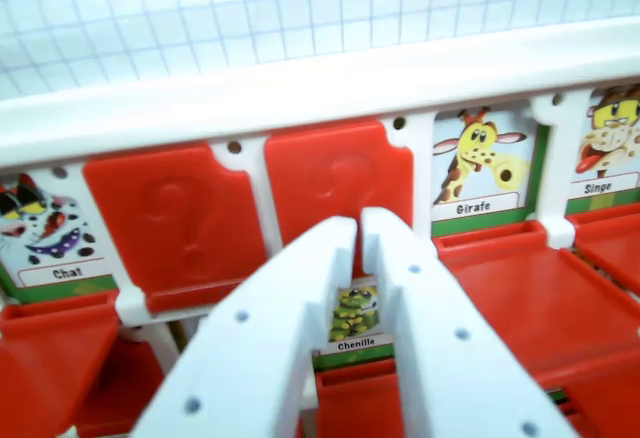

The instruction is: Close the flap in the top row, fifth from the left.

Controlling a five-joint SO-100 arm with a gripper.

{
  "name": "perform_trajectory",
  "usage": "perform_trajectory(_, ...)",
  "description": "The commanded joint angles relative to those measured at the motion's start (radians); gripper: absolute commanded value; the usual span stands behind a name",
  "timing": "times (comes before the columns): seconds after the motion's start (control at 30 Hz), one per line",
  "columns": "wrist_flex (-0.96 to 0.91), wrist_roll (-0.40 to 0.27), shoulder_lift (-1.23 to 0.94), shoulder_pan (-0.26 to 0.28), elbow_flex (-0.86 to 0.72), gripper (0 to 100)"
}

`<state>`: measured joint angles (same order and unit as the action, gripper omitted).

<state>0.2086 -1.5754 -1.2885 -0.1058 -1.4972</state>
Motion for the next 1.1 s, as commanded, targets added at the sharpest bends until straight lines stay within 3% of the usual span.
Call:
perform_trajectory(0.0,0.005,0.009,-0.106,-0.008,0.084,0)
perform_trajectory(0.53,0.333,0.058,-0.408,0.011,0.094,0)
perform_trajectory(0.67,0.419,-0.008,-0.495,0.037,0.1,0)
perform_trajectory(0.87,0.578,0.021,-0.592,0.081,0.137,0)
perform_trajectory(1.07,0.663,-0.012,-0.678,0.097,0.141,0)
